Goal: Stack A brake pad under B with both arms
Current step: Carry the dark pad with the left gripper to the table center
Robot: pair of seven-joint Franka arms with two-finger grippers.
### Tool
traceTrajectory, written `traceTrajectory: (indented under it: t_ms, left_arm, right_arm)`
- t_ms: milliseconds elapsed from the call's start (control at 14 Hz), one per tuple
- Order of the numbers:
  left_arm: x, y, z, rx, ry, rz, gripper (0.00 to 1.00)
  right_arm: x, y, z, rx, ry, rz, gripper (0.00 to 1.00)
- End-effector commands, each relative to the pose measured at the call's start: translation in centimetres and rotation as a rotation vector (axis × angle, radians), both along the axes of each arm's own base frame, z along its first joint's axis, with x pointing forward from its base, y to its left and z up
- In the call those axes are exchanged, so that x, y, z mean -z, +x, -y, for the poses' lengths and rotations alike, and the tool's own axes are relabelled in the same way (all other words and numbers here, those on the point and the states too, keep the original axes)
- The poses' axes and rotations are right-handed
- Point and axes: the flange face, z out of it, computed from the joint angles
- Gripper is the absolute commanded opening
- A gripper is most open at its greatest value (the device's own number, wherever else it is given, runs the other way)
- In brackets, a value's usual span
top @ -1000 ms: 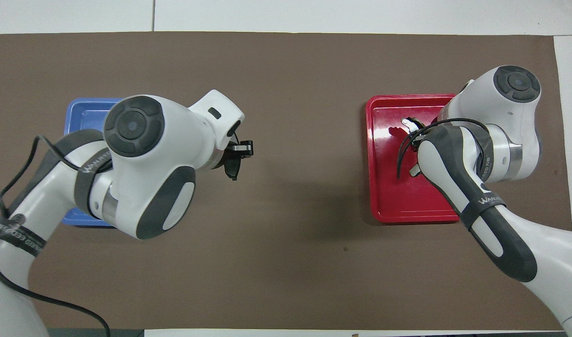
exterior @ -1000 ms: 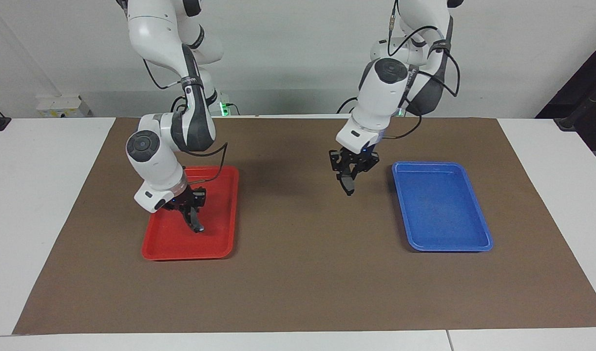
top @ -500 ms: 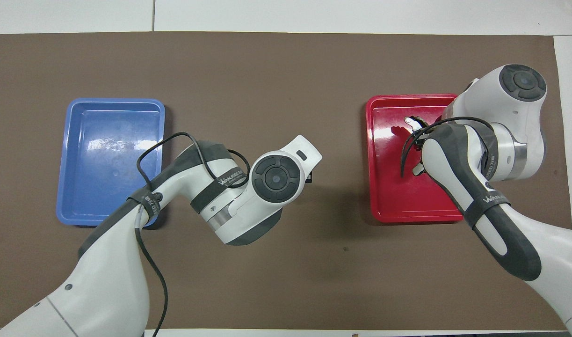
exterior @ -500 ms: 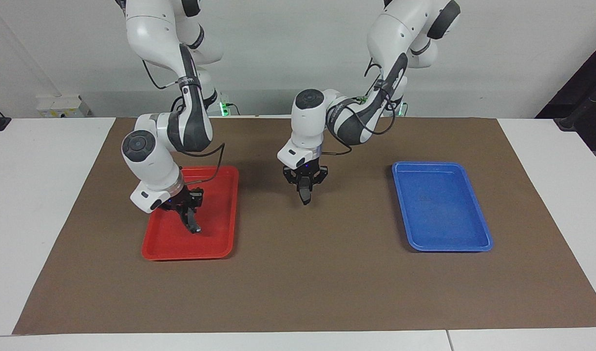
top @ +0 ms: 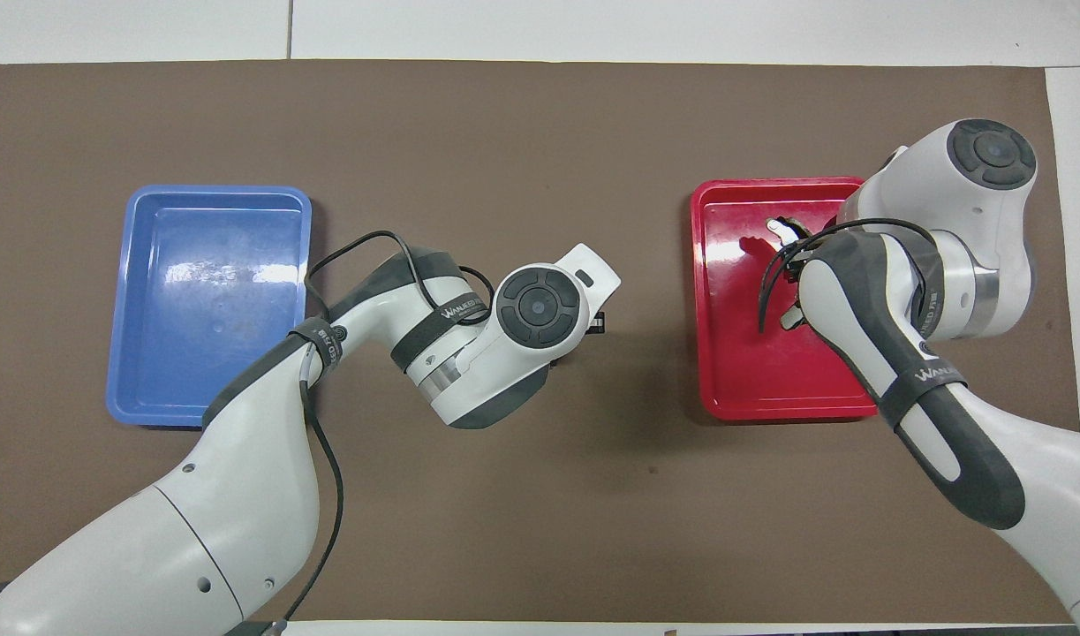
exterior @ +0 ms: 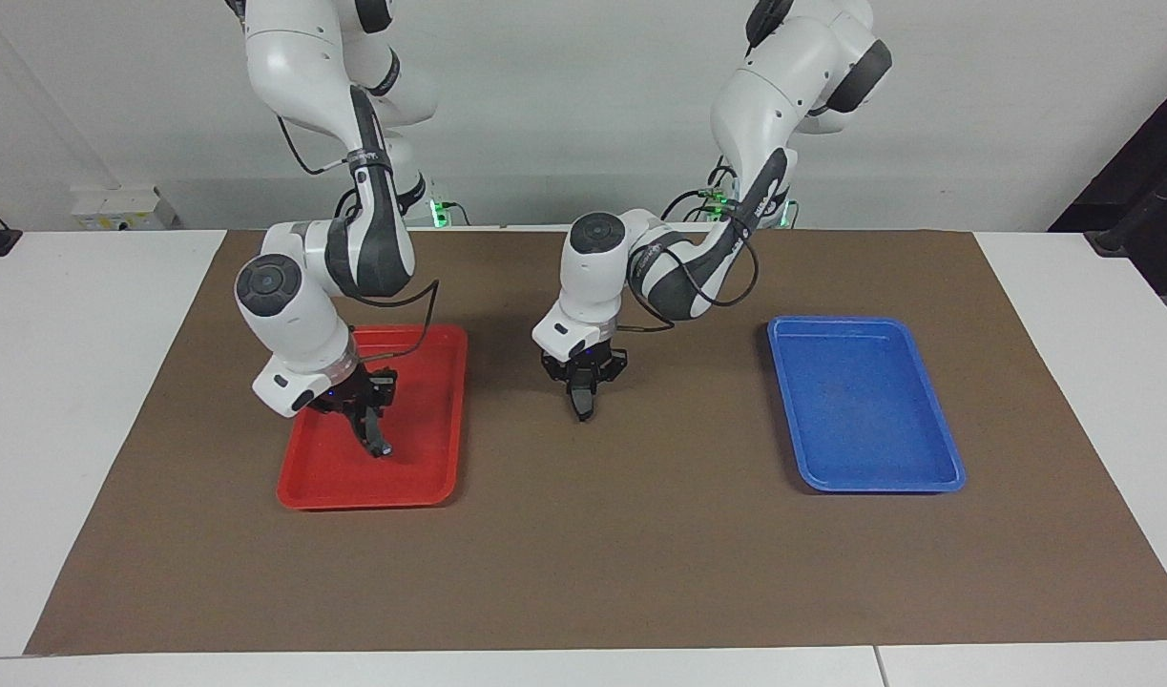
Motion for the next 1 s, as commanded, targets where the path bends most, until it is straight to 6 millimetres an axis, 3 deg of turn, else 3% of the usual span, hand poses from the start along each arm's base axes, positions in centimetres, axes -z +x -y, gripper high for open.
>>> traceTrajectory:
  t_ms: [0,71,143,357,429,500,643,929]
  left_arm:
    - [1.2,0.4,0.7,-0.024,0.006,0.012,0.01]
    - [1.1,0.5,0.8,-0.018,0.006,0.022,0.02]
    - [0.8,0.8,0.9,-0.021,0.001,0.03,0.09]
    - [0.9,1.0,0.5,-0.01,0.015,0.044,0.57]
    - [0.8,1.1,0.6,-0.011,0.011,0.047,0.84]
    - [0.6,1.1,0.5,-0.01,0.014,0.048,1.0]
    - [-0.1,1.8,-0.2,-0.017,0.021,0.058,1.0]
    - [-5.9,3.3,-3.0,-0.077,0.105,0.089,1.0]
  right_arm:
    - [-1.1,0.0,0.4,-0.022,0.002,0.0,0.0]
    - [-1.1,0.0,0.4,-0.022,0.002,0.0,0.0]
    - [-1.1,0.0,0.3,-0.025,0.002,-0.002,0.0]
    - [-1.5,0.2,-0.1,-0.03,0.003,0.007,0.0]
    - [-1.4,0.2,-0.1,-0.03,0.003,0.004,0.0]
    - [-1.4,0.1,-0.1,-0.031,0.003,-0.006,0.0]
    - [-1.6,0.0,-0.3,-0.033,0.003,-0.016,0.0]
    - [-3.2,0.5,-1.0,-0.035,0.013,-0.031,0.0]
